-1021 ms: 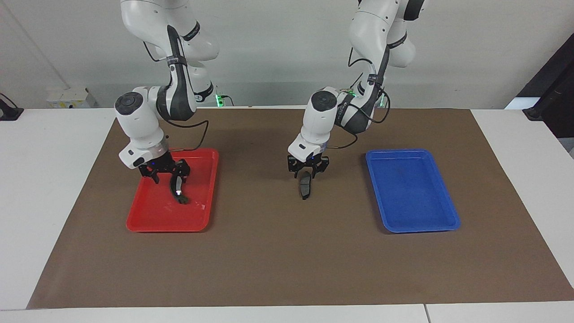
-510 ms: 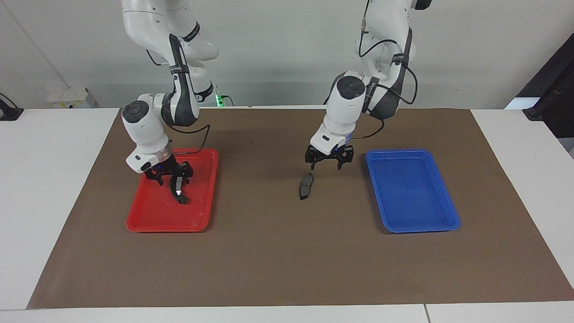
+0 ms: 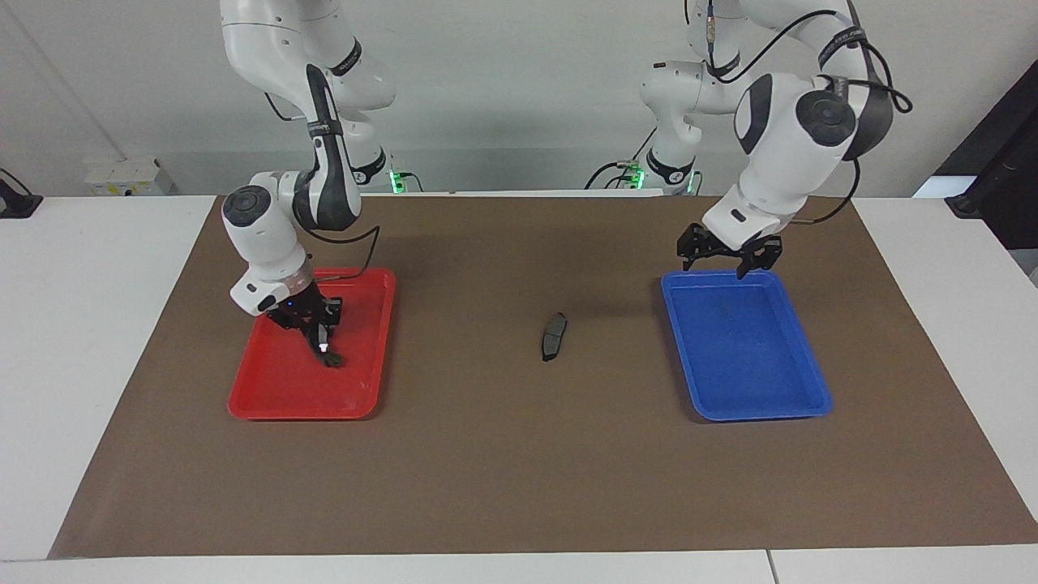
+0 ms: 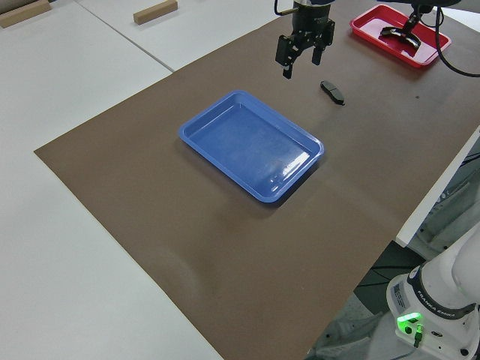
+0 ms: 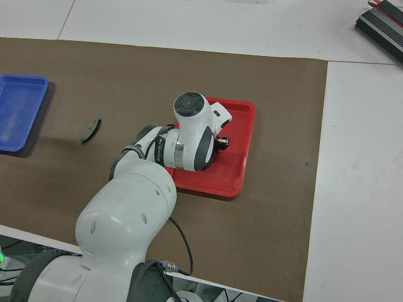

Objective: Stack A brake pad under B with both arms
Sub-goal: 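Grasp the curved shoe with the right gripper while the left gripper withdraws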

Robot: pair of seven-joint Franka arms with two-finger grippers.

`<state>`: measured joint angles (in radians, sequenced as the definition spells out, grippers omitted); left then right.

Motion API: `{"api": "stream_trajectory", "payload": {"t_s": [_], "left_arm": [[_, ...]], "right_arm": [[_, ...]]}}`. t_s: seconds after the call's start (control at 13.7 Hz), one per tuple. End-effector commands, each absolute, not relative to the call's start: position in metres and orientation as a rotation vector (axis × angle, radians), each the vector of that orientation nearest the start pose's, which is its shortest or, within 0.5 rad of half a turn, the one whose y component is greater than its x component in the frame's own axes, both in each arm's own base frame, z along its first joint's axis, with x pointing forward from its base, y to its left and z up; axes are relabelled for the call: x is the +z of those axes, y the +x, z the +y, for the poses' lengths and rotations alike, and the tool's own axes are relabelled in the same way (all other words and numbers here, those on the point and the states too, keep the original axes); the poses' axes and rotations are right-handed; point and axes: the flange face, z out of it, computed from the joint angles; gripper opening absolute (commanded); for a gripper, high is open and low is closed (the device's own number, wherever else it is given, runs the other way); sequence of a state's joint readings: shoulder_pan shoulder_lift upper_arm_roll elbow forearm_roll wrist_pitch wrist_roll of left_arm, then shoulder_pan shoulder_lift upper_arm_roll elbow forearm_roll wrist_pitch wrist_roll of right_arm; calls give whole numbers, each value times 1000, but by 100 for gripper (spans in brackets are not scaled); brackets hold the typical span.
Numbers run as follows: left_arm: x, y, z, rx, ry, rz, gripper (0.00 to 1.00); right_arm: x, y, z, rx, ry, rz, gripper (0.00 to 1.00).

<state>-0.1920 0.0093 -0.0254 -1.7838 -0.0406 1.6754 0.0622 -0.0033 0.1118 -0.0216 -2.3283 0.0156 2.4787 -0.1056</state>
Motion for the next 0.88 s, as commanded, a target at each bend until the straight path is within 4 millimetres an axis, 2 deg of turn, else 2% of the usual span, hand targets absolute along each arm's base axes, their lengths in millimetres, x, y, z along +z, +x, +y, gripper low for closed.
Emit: {"api": "stream_trajectory", "payload": {"t_s": [0.0,0.07,0.15,0.22,0.29,0.36,0.51,0.66,0.8], "left_arm": [[589,531,-111,258,-3130,439,99],[605,532,-96,262,-3136,406,99],[616,533,-81,249,-3141,417,99],[623,535,-62,239,-3140,474,99],[627,535,-51,241,-3136,536,99],[630,534,-47,255,-3132,561,99],[626,530,-44,277,-3136,547,99],[621,527,-44,297,-3135,544,99],[617,523,-44,311,-3134,550,99]], "right_arm": [[314,531,-9,-37,-3120,-15,0],[325,537,-1,-29,-3117,58,0],[339,543,15,-24,-3113,109,0],[352,549,31,-15,-3110,160,0],[366,558,52,4,-3106,224,0],[377,565,70,15,-3104,274,0],[387,569,109,10,-3097,333,0],[393,566,151,-20,-3084,374,0],[388,575,200,-9,-3079,422,0]]}}
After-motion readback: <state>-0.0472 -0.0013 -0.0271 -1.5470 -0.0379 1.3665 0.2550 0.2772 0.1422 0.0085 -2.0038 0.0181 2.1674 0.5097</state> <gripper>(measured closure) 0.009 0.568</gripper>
